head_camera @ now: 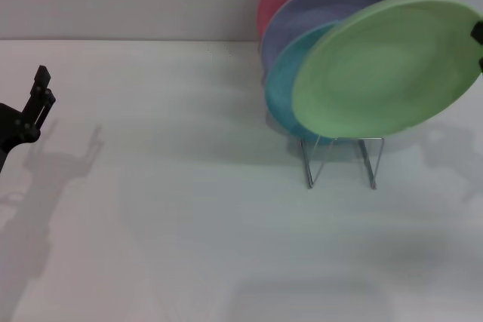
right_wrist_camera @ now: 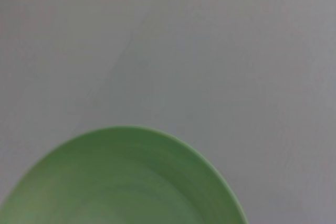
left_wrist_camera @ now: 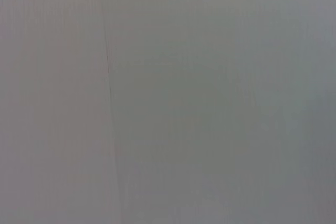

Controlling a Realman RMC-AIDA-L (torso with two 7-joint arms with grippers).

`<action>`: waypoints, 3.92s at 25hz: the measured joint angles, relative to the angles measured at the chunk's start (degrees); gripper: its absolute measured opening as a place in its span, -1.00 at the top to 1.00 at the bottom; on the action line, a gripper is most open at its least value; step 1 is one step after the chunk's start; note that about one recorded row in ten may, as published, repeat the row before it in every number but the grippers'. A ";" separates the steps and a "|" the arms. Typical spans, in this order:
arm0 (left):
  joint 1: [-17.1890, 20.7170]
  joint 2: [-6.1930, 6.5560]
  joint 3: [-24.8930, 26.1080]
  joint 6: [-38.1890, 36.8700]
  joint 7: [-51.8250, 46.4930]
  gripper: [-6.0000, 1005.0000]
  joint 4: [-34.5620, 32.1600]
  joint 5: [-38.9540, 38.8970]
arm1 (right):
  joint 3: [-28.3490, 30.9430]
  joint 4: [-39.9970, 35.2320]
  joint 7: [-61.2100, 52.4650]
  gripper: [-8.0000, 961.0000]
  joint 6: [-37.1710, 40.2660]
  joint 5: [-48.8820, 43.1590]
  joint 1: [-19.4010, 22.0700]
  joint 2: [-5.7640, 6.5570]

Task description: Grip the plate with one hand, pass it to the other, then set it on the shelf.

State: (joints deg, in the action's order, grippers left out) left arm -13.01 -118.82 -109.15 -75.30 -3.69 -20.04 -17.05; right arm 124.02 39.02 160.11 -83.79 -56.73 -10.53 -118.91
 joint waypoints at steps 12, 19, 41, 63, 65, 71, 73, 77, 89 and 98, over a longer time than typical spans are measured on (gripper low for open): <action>-0.05 0.00 -0.69 -0.41 -0.08 -0.51 -0.09 0.00 | 0.01 -5.60 3.81 0.95 3.76 -1.95 -2.59 -0.17; -0.39 0.00 -0.80 -0.35 -0.07 -0.51 -0.25 0.05 | -0.52 -7.23 4.49 0.89 4.05 -2.17 -2.53 -0.20; -1.59 0.08 -0.61 0.97 0.00 -0.50 0.00 -0.09 | 0.00 -8.88 3.09 -0.44 -4.43 0.70 -2.91 -0.29; -1.50 0.18 -0.34 0.25 0.09 -0.50 1.23 -0.09 | -0.70 -14.14 2.39 -0.48 0.09 -0.46 -7.17 -0.04; -1.49 0.17 -0.38 0.24 0.09 -0.50 1.26 -0.05 | -0.72 -15.06 2.56 -0.48 1.24 -1.56 -7.84 -0.07; -1.49 0.18 -0.48 0.24 0.09 -0.50 1.19 -0.03 | -0.98 -15.96 2.64 -0.48 2.09 -2.69 -8.32 -0.09; -1.54 0.18 -0.51 0.24 0.09 -0.50 1.17 -0.02 | -1.18 -15.99 2.58 -0.48 2.09 -2.79 -8.32 -0.09; -1.51 0.17 -0.60 0.16 0.09 -0.50 0.95 0.00 | -2.36 -15.96 2.43 -0.48 1.23 -2.96 -7.72 -0.09; -1.49 0.15 -0.69 0.06 0.09 -0.50 1.03 0.00 | -0.93 -14.40 2.72 -0.50 -6.60 -2.29 -4.79 -0.33; -1.25 0.08 -0.47 -0.19 0.09 -0.50 1.25 -0.27 | 6.50 -15.44 3.55 -0.53 -11.88 11.76 0.19 -0.94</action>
State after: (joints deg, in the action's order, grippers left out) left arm -14.26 -118.74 -109.62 -75.49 -3.60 -18.78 -17.32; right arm 130.52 23.58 163.66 -95.67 -44.96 -10.35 -119.85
